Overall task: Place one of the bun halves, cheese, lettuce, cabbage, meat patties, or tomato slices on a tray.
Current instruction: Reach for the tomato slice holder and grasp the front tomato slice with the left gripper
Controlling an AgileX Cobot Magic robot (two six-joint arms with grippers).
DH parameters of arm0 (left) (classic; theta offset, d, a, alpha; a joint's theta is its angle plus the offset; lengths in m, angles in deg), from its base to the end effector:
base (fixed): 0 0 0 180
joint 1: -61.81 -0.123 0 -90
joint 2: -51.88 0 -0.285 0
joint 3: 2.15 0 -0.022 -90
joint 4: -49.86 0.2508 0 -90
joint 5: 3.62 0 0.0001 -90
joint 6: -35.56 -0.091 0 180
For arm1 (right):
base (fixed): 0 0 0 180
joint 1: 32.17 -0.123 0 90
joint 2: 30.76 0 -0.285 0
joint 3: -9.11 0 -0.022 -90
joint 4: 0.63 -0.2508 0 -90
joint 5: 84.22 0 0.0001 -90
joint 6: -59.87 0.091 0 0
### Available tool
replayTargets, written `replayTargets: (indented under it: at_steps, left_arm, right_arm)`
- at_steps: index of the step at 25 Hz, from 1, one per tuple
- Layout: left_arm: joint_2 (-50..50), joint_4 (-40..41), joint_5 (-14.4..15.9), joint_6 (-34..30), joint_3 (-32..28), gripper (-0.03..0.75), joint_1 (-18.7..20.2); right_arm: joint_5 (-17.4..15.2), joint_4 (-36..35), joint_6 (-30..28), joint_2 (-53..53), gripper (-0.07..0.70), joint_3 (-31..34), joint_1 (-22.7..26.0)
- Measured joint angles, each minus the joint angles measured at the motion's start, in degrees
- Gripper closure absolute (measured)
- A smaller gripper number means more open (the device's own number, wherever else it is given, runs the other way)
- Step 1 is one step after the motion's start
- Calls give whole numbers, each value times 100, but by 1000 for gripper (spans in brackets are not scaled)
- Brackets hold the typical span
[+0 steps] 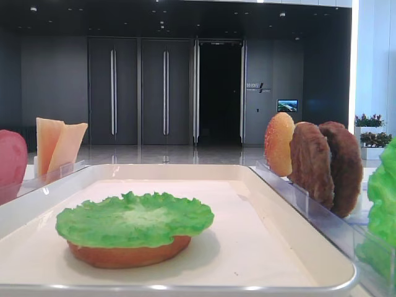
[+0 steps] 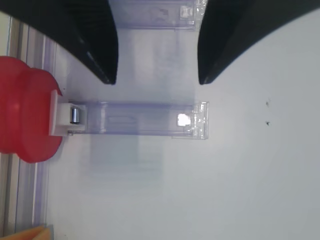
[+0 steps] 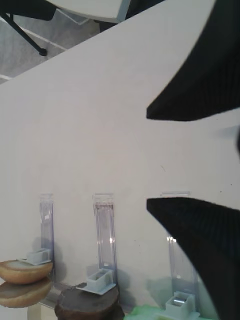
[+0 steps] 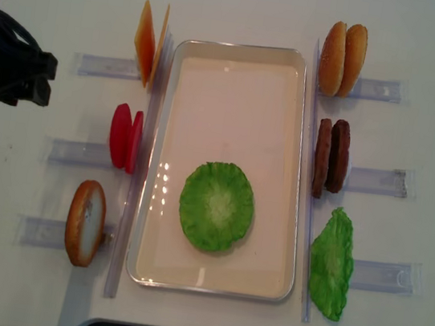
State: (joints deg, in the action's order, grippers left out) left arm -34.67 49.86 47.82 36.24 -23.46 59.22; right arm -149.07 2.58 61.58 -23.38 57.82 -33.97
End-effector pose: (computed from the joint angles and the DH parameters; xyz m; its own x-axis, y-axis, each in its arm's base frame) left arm 0.2601 0.0118 0.2663 -0.9339 -0.0541 -0.3534 -0.0563 0.9984 -0.0042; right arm -0.0087 -0.0049 0.2710 -0.5133 -0.0101 -0.8582 0.0152 0.9997 -0.0209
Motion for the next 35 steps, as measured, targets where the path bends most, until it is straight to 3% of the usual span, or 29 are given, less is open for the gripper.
replayTargets:
  at_steps: [7,9,16,19,31,35]
  left_arm:
    - [-213,-89,-25,73,108,325,160]
    - [-213,0,-58,263,110,325,529]
    - [-219,276,-432,1619,114,325,2348]
    - [-273,351,-444,1997,114,325,2802]
    - [-306,478,-444,2265,114,321,2892]
    - [-535,478,-444,2271,114,267,2892]
  right_arm:
    - [0,0,0,0,266,0,0]
    - [0,0,0,0,266,0,0]
    - [0,0,0,0,266,0,0]
    - [0,0,0,0,266,0,0]
    - [0,5,0,0,266,0,0]
    - [0,5,0,0,266,0,0]
